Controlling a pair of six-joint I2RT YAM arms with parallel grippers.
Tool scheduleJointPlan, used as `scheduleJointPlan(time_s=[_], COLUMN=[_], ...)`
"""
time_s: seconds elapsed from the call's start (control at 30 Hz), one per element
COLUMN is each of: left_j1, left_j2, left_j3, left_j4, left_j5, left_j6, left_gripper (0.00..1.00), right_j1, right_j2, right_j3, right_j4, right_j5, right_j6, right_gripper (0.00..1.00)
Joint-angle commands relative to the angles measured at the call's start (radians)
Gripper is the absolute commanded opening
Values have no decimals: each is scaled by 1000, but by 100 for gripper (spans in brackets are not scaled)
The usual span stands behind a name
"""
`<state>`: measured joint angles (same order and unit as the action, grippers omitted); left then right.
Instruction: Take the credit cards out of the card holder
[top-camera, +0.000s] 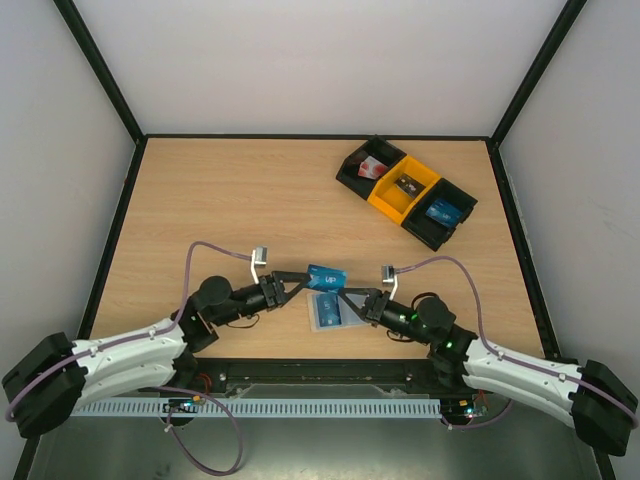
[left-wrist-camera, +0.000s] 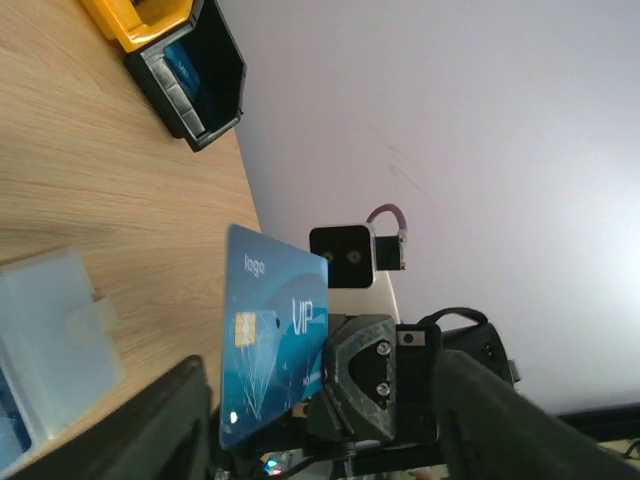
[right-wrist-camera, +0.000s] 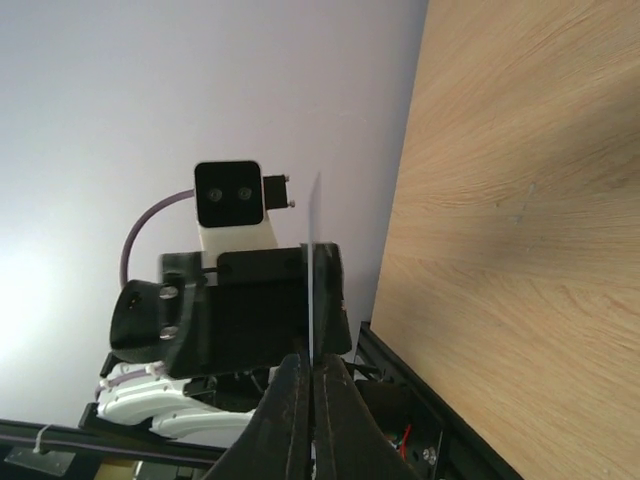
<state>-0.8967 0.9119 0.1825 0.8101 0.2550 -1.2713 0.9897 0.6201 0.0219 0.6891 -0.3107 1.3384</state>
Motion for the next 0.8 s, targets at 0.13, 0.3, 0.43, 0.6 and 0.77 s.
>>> scheduleJointPlan(time_s=[0.13,0.3,0.43,0.6,0.77], left_j1=[13,14,13,13,15], left_j2=[-155,-188,-180,-178,-178], left_j3=[88,178,212,231,230], left_j4=[-392,-648,-758,-832,-889], left_j5=[-118,-162,-191,-213,-229], left_j6=[117,228,294,342,373], left_gripper=[99,100,100,100,100], right_j1=[-24,-114,-250,-457,-656], right_j2=[-9,9,69,188,293], right_j3=[145,210,257,333,402], right_j4=[-305,-477,-553,-630,-645], right_j5=[121,137,75,14,-70], right_j6=[-152,-247,-324,-447,-513], right_gripper=[2,2,2,2,2])
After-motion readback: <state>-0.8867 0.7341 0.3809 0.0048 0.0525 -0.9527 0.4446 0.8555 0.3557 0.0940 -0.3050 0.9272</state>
